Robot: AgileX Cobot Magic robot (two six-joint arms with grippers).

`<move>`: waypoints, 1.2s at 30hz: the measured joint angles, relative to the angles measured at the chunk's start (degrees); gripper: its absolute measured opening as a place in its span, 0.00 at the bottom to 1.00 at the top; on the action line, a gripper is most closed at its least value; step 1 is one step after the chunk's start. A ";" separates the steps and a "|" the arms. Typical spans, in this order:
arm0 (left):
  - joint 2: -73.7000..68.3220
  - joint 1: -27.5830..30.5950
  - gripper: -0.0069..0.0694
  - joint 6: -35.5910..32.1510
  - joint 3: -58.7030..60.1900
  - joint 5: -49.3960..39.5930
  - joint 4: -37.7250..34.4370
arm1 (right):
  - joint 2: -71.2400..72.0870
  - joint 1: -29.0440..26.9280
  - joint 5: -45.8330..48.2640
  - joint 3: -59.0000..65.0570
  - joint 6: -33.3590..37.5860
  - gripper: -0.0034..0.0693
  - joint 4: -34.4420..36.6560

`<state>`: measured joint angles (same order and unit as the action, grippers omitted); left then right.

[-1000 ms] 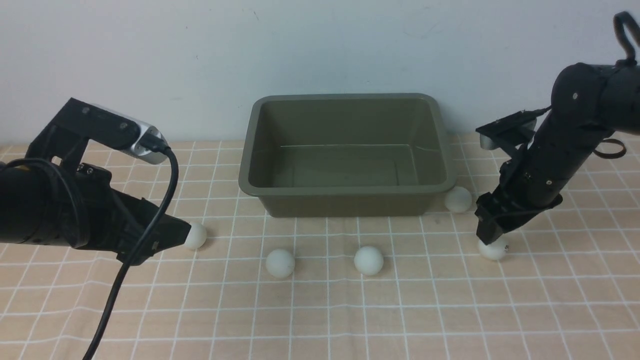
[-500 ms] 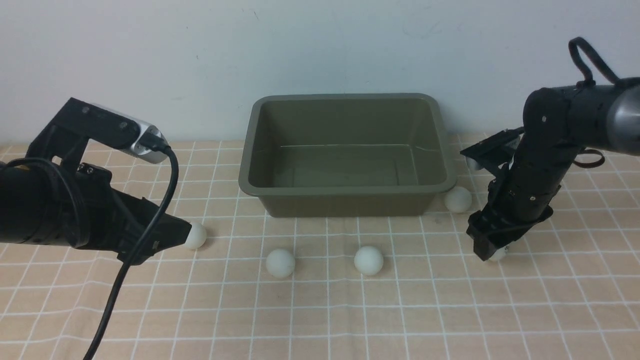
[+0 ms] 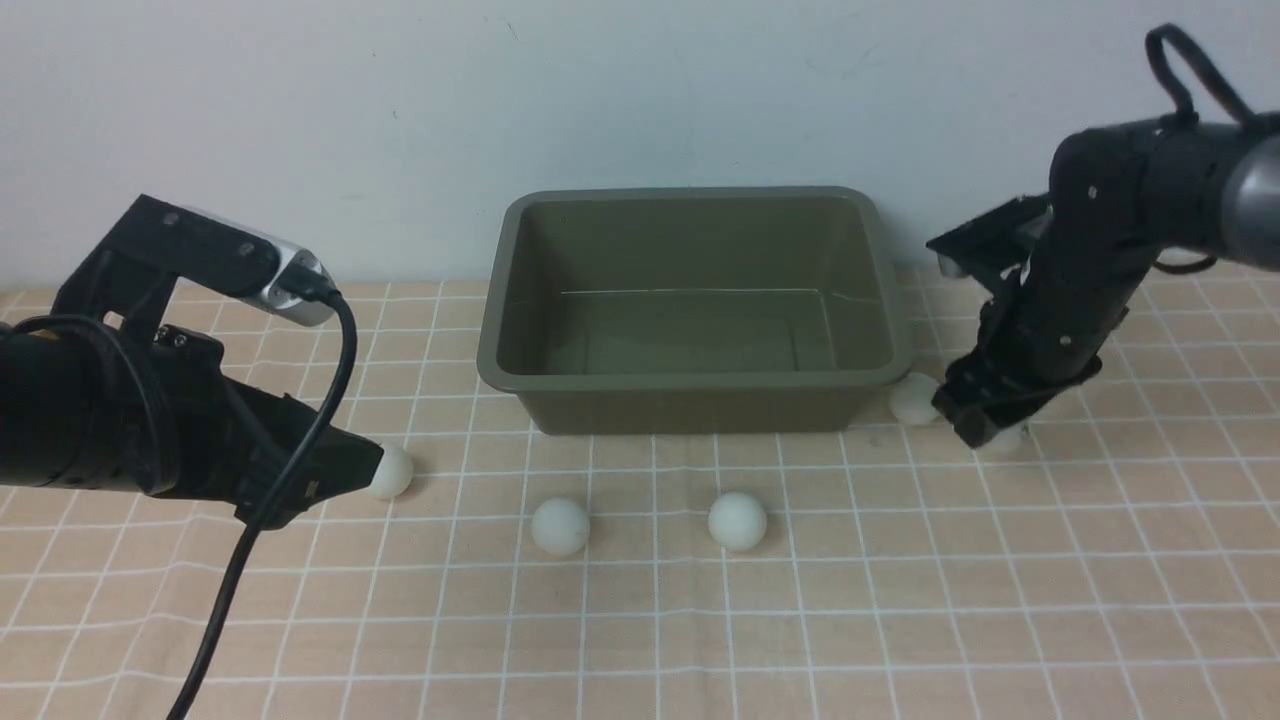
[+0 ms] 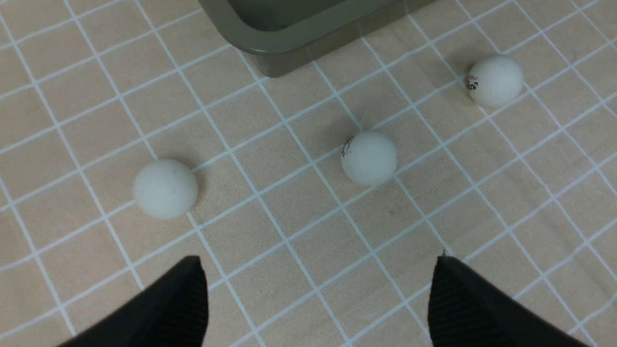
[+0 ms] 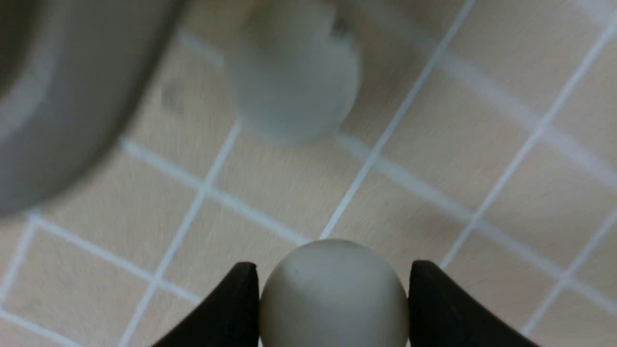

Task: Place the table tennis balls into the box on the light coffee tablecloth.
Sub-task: 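Reach for and grasp a ping pong ball on the table, then release the ping pong ball into the bin and lift the gripper away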

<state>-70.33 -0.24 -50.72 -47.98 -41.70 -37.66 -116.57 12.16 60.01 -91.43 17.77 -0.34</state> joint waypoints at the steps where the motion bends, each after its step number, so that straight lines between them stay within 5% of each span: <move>1: 0.00 0.00 0.81 0.00 0.00 0.00 0.00 | 0.28 0.00 0.70 -1.47 0.00 0.54 0.34; 14: 0.00 -0.10 0.81 0.00 0.00 0.00 -0.25 | -3.85 0.00 9.99 -21.05 8.65 0.54 21.44; 22: 0.00 -0.10 0.81 0.00 0.00 0.00 -0.31 | -7.33 0.00 9.50 -21.05 10.22 0.54 23.17; 30: -0.02 -0.10 0.81 0.00 0.00 0.00 -0.42 | -7.33 0.00 7.37 -21.56 10.45 0.76 24.52; 36: -0.02 -0.10 0.81 0.00 0.00 0.00 -0.42 | -6.48 -1.80 7.39 -23.67 14.14 0.74 18.14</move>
<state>-70.36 -0.35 -50.72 -47.98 -41.70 -38.08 -123.05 10.36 67.40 -115.10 31.90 17.80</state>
